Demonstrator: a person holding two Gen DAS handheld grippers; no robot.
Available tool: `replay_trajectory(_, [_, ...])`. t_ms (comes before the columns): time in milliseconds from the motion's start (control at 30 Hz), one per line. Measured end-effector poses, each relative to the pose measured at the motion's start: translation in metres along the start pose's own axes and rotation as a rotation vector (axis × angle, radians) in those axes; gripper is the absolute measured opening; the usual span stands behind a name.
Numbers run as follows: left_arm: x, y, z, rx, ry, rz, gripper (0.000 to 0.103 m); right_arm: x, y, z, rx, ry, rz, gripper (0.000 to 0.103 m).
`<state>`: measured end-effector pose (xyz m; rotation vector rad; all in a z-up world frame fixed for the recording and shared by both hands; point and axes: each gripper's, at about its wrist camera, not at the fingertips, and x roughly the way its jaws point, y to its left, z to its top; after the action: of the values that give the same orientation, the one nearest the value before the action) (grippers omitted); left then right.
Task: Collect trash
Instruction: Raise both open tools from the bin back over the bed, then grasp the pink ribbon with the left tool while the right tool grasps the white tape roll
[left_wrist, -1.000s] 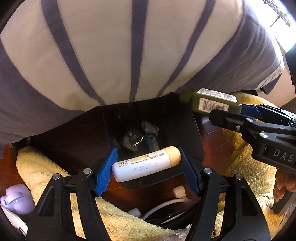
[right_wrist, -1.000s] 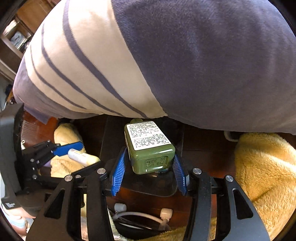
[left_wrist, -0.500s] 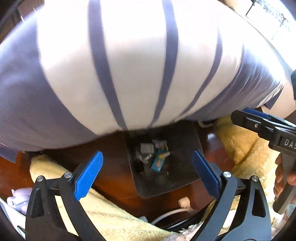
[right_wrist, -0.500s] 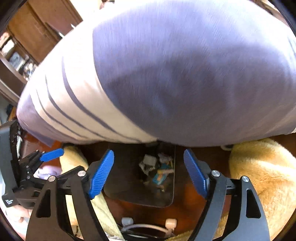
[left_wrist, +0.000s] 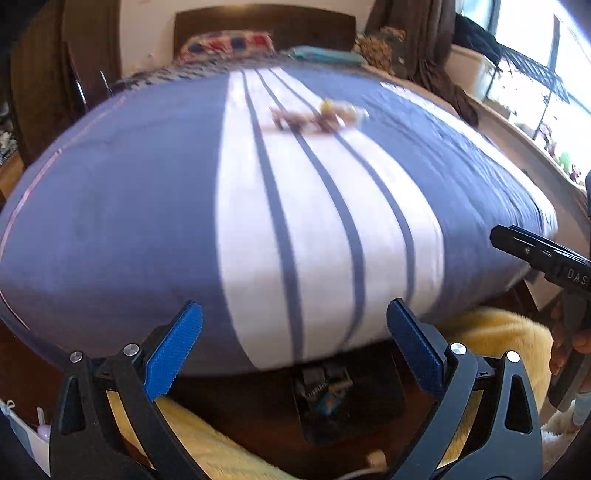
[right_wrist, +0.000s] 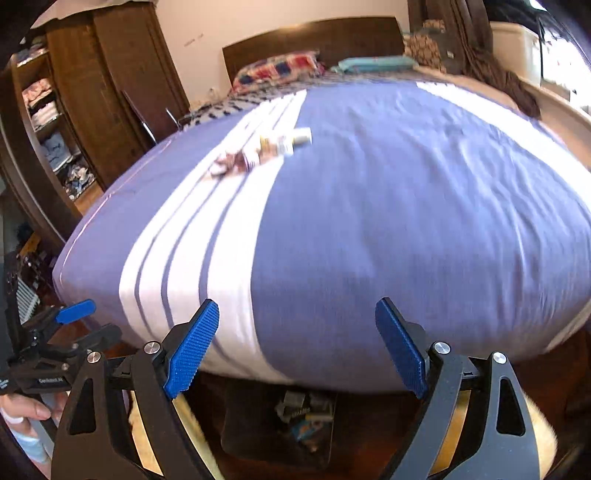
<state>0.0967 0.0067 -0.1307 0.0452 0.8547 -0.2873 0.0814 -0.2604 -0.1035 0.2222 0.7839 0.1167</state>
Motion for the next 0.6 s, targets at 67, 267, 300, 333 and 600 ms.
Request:
replay_trajectory(67, [-0.002, 0.004, 0.018, 0.002, -0.025, 0.014, 0.095, 0.006, 0.004, 0.021, -0.027, -0.023, -0.018, 0.087])
replay_trajectory(267, [0.011, 0.007, 0.066, 0.015, -0.065, 0.04, 0.095, 0.044, 0.011, 0.066, -0.055, -0.015, -0.037, 0.087])
replay_trajectory(300, [0.016, 0.009, 0.074, 0.015, -0.071, 0.046, 0.095, 0.054, 0.012, 0.075, -0.059, -0.011, -0.043, 0.087])
replay_trajectory(333, [0.02, 0.01, 0.081, 0.013, -0.073, 0.05, 0.095, 0.057, 0.011, 0.081, -0.06, -0.01, -0.044, 0.087])
replay_trajectory(600, [0.069, 0.027, 0.132, -0.016, -0.062, 0.062, 0.095, 0.114, 0.015, 0.132, -0.052, 0.011, -0.037, 0.087])
